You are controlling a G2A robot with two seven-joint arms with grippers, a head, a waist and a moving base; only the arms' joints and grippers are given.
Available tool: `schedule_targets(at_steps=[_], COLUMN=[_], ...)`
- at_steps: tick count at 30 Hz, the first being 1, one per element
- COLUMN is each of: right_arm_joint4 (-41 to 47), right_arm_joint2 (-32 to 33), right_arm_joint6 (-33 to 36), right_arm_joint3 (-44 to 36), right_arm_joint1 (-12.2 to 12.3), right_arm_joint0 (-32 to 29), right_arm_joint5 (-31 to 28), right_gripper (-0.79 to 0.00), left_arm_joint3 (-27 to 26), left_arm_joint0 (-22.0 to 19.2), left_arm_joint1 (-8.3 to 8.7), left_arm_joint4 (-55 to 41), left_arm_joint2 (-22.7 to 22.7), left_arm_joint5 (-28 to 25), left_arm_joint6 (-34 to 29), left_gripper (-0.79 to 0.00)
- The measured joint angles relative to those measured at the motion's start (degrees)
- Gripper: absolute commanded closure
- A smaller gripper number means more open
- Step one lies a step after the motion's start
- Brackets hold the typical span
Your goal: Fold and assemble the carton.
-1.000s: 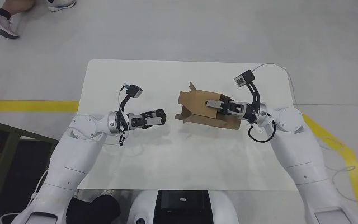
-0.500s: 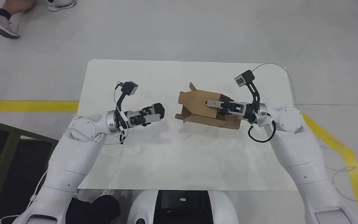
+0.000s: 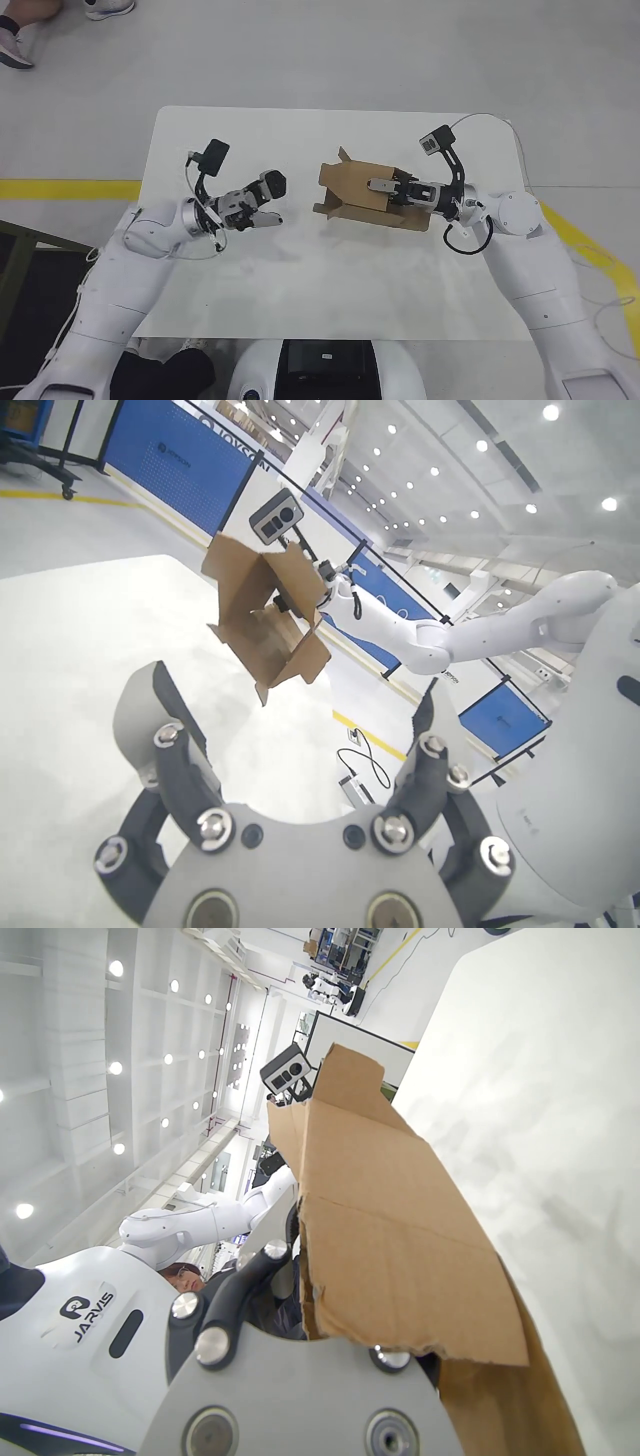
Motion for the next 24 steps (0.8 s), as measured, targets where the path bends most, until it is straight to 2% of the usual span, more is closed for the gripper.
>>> schedule_targets(at_steps=[7,10,13,17,19,24], right_arm_joint4=[0.0,0.0,0.0,0.0,0.0,0.0], right_arm_joint2=[0.0,0.0,0.0,0.0,0.0,0.0], right_arm_joint6=[0.0,0.0,0.0,0.0,0.0,0.0], right_arm_joint3=[0.0,0.0,0.0,0.0,0.0,0.0], right_arm_joint1=[0.0,0.0,0.0,0.0,0.0,0.0], right_arm_joint0=[0.0,0.0,0.0,0.0,0.0,0.0], right_arm_joint5=[0.0,0.0,0.0,0.0,0.0,0.0], right_gripper=[0.0,0.0,0.0,0.0,0.0,0.0], left_arm_joint3=[-3.2,-4.7,-5.4,-4.7,-4.3,-4.4], left_arm_joint0=[1.7,2.0,1.9,1.8,1.7,1.7], left_arm_joint1=[-0.08,-0.08,0.04,0.44,0.53,0.52], left_arm_joint4=[12.7,21.3,31.2,44.8,48.3,47.1], left_arm_joint2=[-2.3,-2.1,-1.3,1.1,1.5,1.4], left_arm_joint5=[0.0,0.0,0.0,0.0,0.0,0.0], left_arm_joint6=[7.4,12.9,20.2,33.5,37.7,36.0], left_gripper=[-0.785,-0.785,-0.785,-0.785,-0.785,-0.785])
